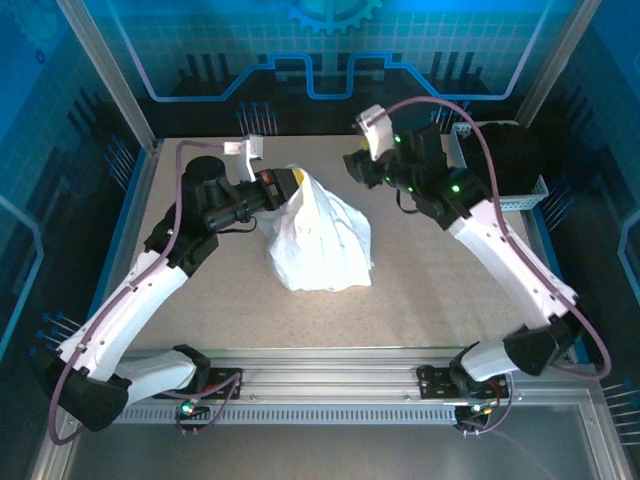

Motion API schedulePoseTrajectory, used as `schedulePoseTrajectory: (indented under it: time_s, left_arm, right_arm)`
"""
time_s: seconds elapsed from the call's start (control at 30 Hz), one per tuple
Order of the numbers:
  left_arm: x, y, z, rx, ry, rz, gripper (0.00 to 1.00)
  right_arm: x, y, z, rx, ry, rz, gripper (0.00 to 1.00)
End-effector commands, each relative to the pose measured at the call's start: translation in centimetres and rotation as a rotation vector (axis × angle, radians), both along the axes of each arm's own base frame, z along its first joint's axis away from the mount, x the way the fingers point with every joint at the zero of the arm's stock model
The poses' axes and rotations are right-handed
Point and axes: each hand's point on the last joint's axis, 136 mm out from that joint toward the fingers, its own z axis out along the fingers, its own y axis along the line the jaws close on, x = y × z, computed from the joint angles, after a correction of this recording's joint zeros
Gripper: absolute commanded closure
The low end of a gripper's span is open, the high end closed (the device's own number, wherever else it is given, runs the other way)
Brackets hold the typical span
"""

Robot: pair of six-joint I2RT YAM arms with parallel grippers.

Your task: Fold the inside-out t-shirt

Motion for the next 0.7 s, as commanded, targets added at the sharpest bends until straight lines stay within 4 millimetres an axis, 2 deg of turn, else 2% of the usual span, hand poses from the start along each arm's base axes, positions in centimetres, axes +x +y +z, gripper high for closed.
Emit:
schedulePoseTrajectory:
  time_s: [0.0,0.13,0.2,0.27,0.3,0.37,0.4,0.43,0.47,0.53,0.57,0.67]
  left_arm:
    - [0.4,1.4,2.5,0.036,-0.082,0.070,1.00]
    - [0.4,1.1,2.9,0.049,-0.098,0.066,1.00]
    - [0.2,0.6,3.0,0.054,-0.097,0.049,1.00]
    - [-0.1,0.2,3.1,0.063,-0.103,0.033,1.00]
    - [-0.2,0.1,3.2,0.069,-0.106,0.027,1.00]
    - [-0.4,0.4,3.3,0.100,-0.113,0.033,1.00]
    - [-0.6,0.8,3.6,0.123,-0.127,0.045,1.00]
    - [-0.8,1.2,3.9,0.145,-0.143,0.052,1.00]
    - [-1.0,1.5,4.2,0.165,-0.156,0.060,1.00]
    - [-1.4,2.0,5.1,0.188,-0.187,0.067,1.00]
    - [-1.7,1.9,5.7,0.180,-0.205,0.057,1.00]
    - [-3.0,0.5,7.6,0.119,-0.269,-0.043,1.00]
  right_arm:
    - [-4.9,1.5,-0.2,0.078,0.012,0.208,0.50]
    - [-9.2,6.4,-2.3,0.269,0.109,0.477,0.41]
    - [-9.3,8.5,-3.7,0.295,0.141,0.492,0.40]
    - [-8.5,10.2,-5.2,0.293,0.169,0.486,0.40]
    - [-7.9,10.5,-5.6,0.279,0.181,0.469,0.44]
    - [-6.5,9.8,-6.3,0.223,0.169,0.399,0.62]
    - [-5.7,8.8,-6.4,0.194,0.156,0.353,0.79]
    - [-4.7,7.4,-6.3,0.173,0.145,0.290,0.91]
    - [-3.9,5.8,-6.0,0.158,0.138,0.227,0.97]
    - [-2.1,2.2,-4.2,0.124,0.079,0.094,1.00]
    - [-1.8,1.3,-3.1,0.113,0.043,0.066,1.00]
    - [-1.4,0.2,1.1,0.088,-0.071,0.049,0.97]
